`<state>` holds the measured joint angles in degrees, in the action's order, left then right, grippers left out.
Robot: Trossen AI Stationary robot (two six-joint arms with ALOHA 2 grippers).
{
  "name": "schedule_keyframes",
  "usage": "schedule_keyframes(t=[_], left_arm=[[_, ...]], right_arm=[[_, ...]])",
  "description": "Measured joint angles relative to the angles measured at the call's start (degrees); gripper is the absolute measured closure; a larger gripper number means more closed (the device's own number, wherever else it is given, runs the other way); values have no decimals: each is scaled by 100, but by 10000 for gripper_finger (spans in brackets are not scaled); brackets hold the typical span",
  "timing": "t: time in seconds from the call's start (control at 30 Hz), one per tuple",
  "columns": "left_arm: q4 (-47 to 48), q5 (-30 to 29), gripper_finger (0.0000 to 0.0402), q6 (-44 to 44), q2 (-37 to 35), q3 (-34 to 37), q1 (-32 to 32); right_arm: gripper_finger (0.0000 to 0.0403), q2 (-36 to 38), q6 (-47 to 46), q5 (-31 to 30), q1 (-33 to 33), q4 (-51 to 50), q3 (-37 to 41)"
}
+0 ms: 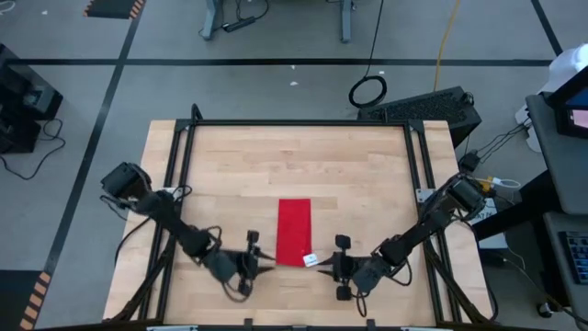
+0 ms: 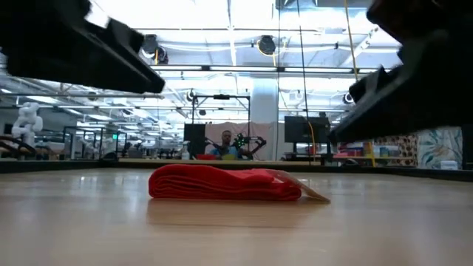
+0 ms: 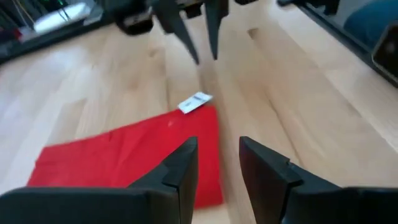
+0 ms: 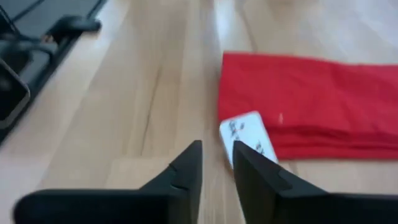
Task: Roll napkin
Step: Roll the red napkin
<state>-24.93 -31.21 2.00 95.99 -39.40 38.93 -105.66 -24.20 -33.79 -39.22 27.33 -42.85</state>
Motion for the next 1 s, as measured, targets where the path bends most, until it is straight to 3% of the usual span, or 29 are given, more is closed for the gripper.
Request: schedule_keyframes(t=[0.13,0.27,0.4,0.57,0.9,1.0], left_arm=[[848,-268,257,-113,313,-449,249],[1791,-313,197,87,500,-891,269],[2050,-253,153,-1118,721,-1074,326],[2096,-393,165,-2531,1046,-1084,240],[2164,-439,209,-3602,1147,-1213,-84],[2392,-223,210,-3735,1145,-1219,-189]], right_arm=[[286,-154,-321,-93,-31,54,2],[264,-182,-426,-117,-25,392,-1],[257,-185,-174,-123,-18,654,-1],[259,-185,-92,-121,-15,719,-2],[259,-185,-68,-224,-11,682,-2],[259,-185,-61,-238,-9,674,-2]])
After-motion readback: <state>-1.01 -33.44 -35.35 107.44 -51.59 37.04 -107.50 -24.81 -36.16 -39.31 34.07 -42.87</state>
